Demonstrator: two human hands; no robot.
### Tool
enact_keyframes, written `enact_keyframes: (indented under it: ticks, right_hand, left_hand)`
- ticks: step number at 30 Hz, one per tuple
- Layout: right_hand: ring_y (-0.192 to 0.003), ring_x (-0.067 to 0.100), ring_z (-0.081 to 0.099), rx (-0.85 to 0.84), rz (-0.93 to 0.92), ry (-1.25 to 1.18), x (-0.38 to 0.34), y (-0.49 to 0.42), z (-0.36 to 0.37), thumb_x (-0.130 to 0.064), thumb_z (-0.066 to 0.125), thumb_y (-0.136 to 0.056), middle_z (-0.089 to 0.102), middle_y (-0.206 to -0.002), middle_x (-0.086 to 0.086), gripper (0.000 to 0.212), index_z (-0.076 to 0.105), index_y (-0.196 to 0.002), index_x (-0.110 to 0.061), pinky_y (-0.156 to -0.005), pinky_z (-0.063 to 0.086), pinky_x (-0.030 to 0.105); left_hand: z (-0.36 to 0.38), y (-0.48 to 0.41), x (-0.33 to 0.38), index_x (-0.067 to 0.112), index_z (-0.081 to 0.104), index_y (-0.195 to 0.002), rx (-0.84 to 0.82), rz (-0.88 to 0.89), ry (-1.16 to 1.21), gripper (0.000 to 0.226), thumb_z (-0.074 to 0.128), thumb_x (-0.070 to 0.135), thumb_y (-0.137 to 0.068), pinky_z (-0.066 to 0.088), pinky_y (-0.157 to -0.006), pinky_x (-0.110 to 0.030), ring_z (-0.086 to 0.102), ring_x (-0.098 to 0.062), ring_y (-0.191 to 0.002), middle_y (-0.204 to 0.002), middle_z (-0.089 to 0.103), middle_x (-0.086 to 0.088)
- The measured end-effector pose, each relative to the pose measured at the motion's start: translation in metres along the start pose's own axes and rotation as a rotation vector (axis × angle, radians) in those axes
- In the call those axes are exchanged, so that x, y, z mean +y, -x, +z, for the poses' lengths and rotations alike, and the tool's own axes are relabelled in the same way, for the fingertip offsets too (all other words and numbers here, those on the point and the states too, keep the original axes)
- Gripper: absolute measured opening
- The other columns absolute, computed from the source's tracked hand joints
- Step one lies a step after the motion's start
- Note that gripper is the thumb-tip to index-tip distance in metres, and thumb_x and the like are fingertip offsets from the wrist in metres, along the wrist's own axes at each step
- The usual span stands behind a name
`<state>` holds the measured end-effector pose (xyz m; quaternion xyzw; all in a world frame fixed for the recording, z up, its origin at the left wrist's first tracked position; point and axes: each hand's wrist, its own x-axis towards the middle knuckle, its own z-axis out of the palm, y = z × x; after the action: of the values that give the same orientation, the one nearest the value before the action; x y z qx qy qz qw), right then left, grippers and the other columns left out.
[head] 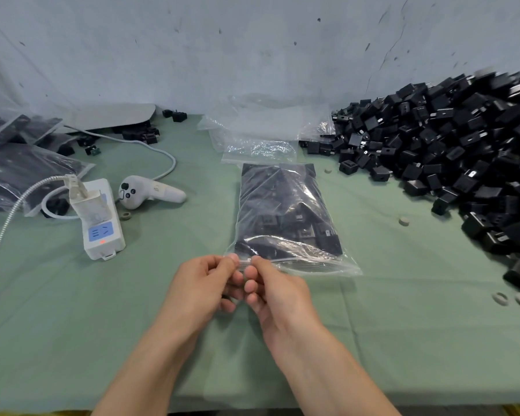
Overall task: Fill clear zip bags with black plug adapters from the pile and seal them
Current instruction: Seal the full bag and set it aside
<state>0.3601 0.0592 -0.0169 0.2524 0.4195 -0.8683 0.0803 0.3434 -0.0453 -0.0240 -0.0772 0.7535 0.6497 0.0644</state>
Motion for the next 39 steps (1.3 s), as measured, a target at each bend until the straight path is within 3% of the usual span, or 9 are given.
enact_keyframes:
  ticks: [8,23,30,35,39]
  right_hand:
    - [-0.031,0.003,0.041,0.135,0.054,-0.081,-0.012,0.004,-0.008,0.005,0.059,-0.089,0.054,-0.045,-0.002,0.033,0.058,-0.059,-0.008,-0.030,0.028,0.014]
    - [-0.031,0.002,0.041,0.175,0.096,-0.118,-0.026,0.005,-0.019,-0.001,0.063,-0.089,0.056,-0.048,-0.006,0.026,0.060,-0.066,-0.011,-0.030,0.029,0.013]
    - [-0.032,0.003,0.041,0.138,0.099,-0.084,-0.023,0.006,-0.020,-0.003,0.064,-0.088,0.054,-0.048,-0.005,0.029,0.060,-0.061,-0.014,-0.031,0.029,0.014]
    - [-0.030,0.007,0.034,0.116,0.089,-0.040,-0.019,0.005,-0.018,-0.006,0.060,-0.089,0.042,-0.040,-0.001,0.037,0.054,-0.054,-0.013,-0.030,0.028,0.016]
    - [-0.026,0.008,0.027,0.161,0.080,-0.036,-0.019,0.003,-0.017,-0.004,0.059,-0.087,0.037,-0.036,-0.001,0.041,0.050,-0.049,-0.014,-0.028,0.024,0.016]
  left_hand:
    - [0.004,0.002,-0.001,0.007,0.062,-0.077,0.016,0.018,0.008,0.025,0.058,0.019,-0.099,0.046,-0.042,-0.017,0.064,-0.009,-0.050,-0.056,0.064,0.003]
    - [0.001,0.001,-0.003,0.006,0.062,-0.077,0.073,0.045,0.017,0.025,0.059,0.021,-0.098,0.045,-0.040,-0.018,0.064,-0.009,-0.050,-0.057,0.064,0.002]
    - [0.012,0.004,0.004,0.007,0.065,-0.089,-0.048,-0.159,0.352,0.029,0.063,0.036,-0.093,0.047,-0.040,-0.020,0.060,-0.009,-0.048,-0.063,0.064,-0.001]
    - [0.031,0.004,0.003,0.004,0.077,-0.085,-0.170,-0.155,0.265,0.042,0.054,0.037,-0.100,0.051,-0.048,-0.021,0.061,-0.013,-0.051,-0.065,0.067,-0.008]
    - [0.037,0.006,0.002,0.003,0.077,-0.087,-0.109,-0.116,0.230,0.044,0.044,0.028,-0.105,0.050,-0.048,-0.021,0.060,-0.015,-0.051,-0.066,0.069,-0.011]
